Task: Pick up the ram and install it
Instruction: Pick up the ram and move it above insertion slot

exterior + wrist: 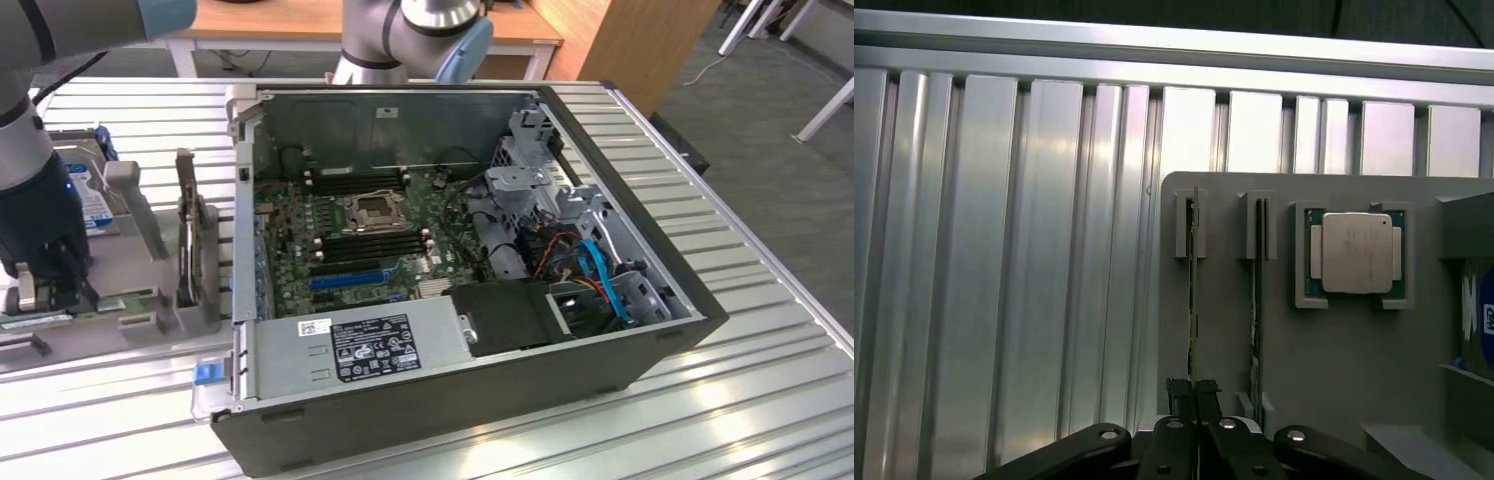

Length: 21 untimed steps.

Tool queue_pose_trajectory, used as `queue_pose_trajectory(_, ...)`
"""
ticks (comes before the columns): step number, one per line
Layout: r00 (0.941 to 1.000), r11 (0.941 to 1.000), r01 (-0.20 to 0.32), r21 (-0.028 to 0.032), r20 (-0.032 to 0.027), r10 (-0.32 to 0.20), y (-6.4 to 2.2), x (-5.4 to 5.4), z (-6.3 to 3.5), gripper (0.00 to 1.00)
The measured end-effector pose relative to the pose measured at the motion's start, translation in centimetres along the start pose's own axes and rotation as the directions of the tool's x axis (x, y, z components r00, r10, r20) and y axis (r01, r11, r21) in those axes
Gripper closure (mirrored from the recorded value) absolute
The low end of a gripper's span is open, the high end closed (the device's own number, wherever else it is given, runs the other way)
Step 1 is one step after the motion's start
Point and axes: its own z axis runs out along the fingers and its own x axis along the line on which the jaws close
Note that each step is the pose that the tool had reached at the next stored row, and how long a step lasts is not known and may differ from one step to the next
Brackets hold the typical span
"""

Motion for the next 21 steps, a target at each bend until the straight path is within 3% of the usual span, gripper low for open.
queue_pose_trajectory(21,0.9996,0.9996,-0.028,-0.0003,0.0015,0.028,0.22,0.1,-5.02,0.88)
